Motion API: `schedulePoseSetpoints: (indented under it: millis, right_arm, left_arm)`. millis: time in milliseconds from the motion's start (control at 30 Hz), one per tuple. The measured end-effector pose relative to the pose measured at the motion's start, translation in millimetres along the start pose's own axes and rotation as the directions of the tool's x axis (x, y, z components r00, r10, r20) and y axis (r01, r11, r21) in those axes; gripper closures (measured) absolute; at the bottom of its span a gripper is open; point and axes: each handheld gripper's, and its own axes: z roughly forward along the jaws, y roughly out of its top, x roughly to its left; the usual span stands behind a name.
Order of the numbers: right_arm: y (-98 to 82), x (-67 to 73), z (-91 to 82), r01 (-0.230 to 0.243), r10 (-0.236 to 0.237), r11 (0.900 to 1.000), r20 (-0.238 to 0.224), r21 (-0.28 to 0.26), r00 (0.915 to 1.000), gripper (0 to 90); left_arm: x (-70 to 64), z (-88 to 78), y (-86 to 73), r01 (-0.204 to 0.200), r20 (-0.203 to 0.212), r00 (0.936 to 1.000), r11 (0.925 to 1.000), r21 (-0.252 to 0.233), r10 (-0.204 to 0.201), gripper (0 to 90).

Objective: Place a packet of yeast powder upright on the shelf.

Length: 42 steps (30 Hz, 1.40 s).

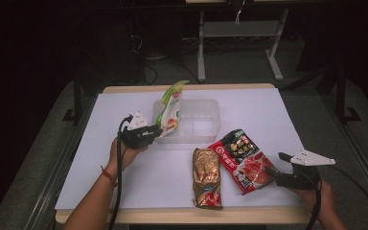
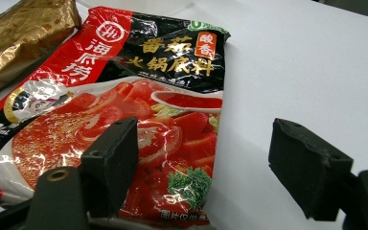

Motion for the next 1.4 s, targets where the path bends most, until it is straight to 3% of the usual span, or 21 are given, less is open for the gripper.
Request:
schedulePoseSetpoints:
  millis: [100,167,333,633,867,1100,1233,1333,1400]
  right_arm:
    - [-0.4,0.2,0.7,-0.001,0.001,1.0,0.0,0.0,1.0,25.0]
    - [-0.4,0.7,0.8,0.0,0.0,1.0,-0.001,0.002,1.0,25.0]
    - [-0.5,1.2,0.4,0.003,-0.003,1.0,0.002,0.003,1.0,25.0]
    - [-3.4,1.5,-2.9,0.0,-0.001,1.0,0.015,0.006,0.9999,25.1]
    - [-5.8,0.9,-10.2,-0.004,0.004,1.0,0.028,-0.007,0.9996,25.1]
    - [-4.5,-0.1,-11.7,-0.003,0.003,1.0,0.027,-0.016,0.9996,25.1]
    - [-2.6,-0.5,-9.3,-0.017,0.017,1.0,0.011,-0.024,0.9998,26.2]
    - [-0.5,-0.3,-8.6,-0.016,0.015,0.999,-0.026,-0.039,0.9996,36.8]
    - [1.9,1.1,-8.0,0.001,-0.003,0.999,-0.048,-0.038,0.9988,36.4]
  left_arm:
    - [-1.5,1.0,-1.2,-0.017,-0.02,0.9997,0.9998,-0.004,0.017,80.6]
    - [-4.4,7.0,-3.2,-0.042,-0.016,0.999,0.9985,0.035,0.042,80.6]
    - [-3.3,18.9,-3.0,-0.04,-0.017,0.999,0.9979,0.05,0.041,85.4]
    - [-1.3,31.7,-3.7,-0.046,0.0,0.9989,0.9942,0.097,0.046,85.5]
    - [-5.4,25.1,1.4,-0.051,0.018,0.9986,0.9965,0.066,0.05,76.2]
    - [-10.0,7.6,5.2,-0.006,0.075,0.9972,1.0,-0.006,0.006,57.4]
    - [-13.8,-1.5,7.8,-0.016,0.091,0.9956,0.9992,-0.036,0.019,52.7]
    - [-18.6,-11.6,10.9,0.002,0.148,0.9889,0.9969,-0.079,0.01,49.4]
    - [-22.1,-13.9,12.3,-0.005,0.165,0.9862,0.9967,-0.08,0.018,47.8]
